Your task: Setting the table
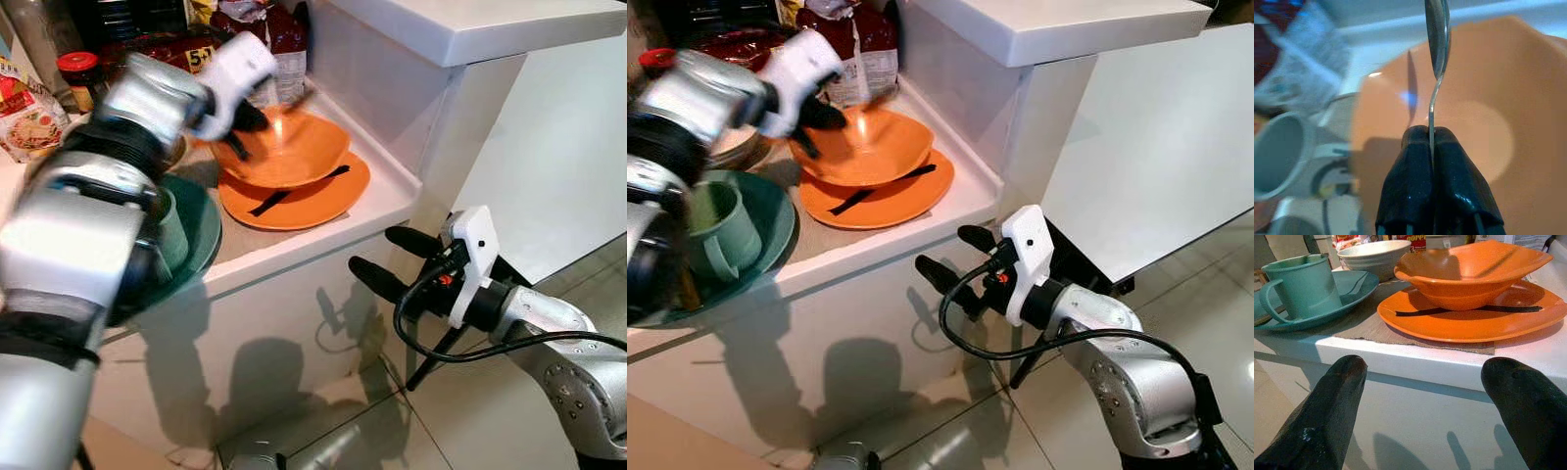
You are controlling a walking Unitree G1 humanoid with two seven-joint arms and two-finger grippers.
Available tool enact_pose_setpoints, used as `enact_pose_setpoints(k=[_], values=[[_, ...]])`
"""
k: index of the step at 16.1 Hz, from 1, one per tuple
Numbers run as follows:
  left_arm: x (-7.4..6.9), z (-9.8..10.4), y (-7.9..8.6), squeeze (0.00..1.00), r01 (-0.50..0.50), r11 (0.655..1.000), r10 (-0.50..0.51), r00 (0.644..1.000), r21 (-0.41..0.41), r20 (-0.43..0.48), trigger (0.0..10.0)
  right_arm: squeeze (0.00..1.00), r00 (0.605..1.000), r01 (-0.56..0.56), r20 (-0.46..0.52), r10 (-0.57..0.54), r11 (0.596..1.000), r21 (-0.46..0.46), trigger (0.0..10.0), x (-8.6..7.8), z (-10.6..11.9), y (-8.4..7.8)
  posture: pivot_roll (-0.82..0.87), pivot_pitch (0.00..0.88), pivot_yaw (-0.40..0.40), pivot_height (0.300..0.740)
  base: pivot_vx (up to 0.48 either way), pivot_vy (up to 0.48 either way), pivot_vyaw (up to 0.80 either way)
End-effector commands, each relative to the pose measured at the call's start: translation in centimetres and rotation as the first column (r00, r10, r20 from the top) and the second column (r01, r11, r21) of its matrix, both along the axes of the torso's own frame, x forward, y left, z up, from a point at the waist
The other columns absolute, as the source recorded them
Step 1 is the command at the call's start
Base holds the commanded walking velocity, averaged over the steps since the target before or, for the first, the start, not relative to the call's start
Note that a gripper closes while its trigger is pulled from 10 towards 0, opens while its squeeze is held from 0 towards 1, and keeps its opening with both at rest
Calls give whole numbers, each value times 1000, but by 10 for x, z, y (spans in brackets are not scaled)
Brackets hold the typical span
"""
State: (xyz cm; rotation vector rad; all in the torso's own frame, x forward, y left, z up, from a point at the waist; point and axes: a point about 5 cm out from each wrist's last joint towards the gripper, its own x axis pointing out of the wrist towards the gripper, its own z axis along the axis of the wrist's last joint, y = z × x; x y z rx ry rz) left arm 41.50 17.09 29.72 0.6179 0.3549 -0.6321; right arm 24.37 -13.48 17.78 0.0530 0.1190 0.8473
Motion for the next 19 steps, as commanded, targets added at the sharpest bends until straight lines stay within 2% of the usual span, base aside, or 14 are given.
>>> enact_pose_setpoints(k=[1,3,4,7,8,9,10,11,12,14,15,17,18,19], values=[[0,24,4,0,-13,1000,13,995,-6,94,0,0,1000,6,29,-7,1000,5,10000,2,5,2,169,0,12,740,0,0,0],[-2,38,23,0,-82,994,93,983,-73,157,0,0,999,9,41,-10,999,31,10000,2,7,8,169,0,0,740,0,0,0],[-5,54,28,0,-84,973,129,970,-216,206,0,0,998,18,53,-21,998,60,10000,3,10,13,169,0,-9,740,0,0,0],[-9,65,27,0,-49,945,134,960,-324,245,0,0,997,29,63,-33,997,73,10000,4,12,16,165,0,-12,740,0,0,0],[-26,80,18,0,45,840,125,953,-540,275,0,0,995,49,77,-57,993,106,10000,4,17,20,161,0,-16,740,0,0,0],[-42,87,13,0,110,758,119,946,-643,302,0,0,994,58,83,-69,990,125,10000,4,19,23,156,0,-14,740,0,0,0],[-50,87,10,0,125,715,147,935,-688,323,0,0,993,65,87,-77,989,135,10000,3,20,25,150,0,-10,740,0,0,0],[-57,78,4,0,129,742,142,929,-658,342,4471,0,992,75,92,-89,986,152,10000,3,21,28,147,0,-8,740,0,0,0],[-64,66,-5,0,150,755,141,913,-638,382,10000,0,988,98,99,-117,979,177,10000,2,23,29,144,0,-3,740,0,0,0],[-81,60,-12,0,243,698,157,866,-674,474,10000,0,984,123,106,-146,972,202,10000,-1,24,32,129,0,2,740,0,0,0],[-95,52,-16,0,273,704,151,844,-656,514,10000,0,981,132,116,-157,971,197,10000,-3,23,33,127,0,-6,740,0,0,0],[-102,37,-21,0,249,745,103,874,-619,476,10000,0,978,134,132,-160,973,186,10000,-5,22,33,126,0,-7,740,0,0,0],[-112,23,-19,0,233,755,162,839,-612,520,10000,0,972,158,146,-184,972,176,10000,-6,21,31,123,0,-9,740,0,0,0],[-115,16,-15,0,214,750,189,837,-625,514,10000,0,969,168,154,-195,971,170,10000,-5,20,30,118,0,-8,740,0,0,0]])
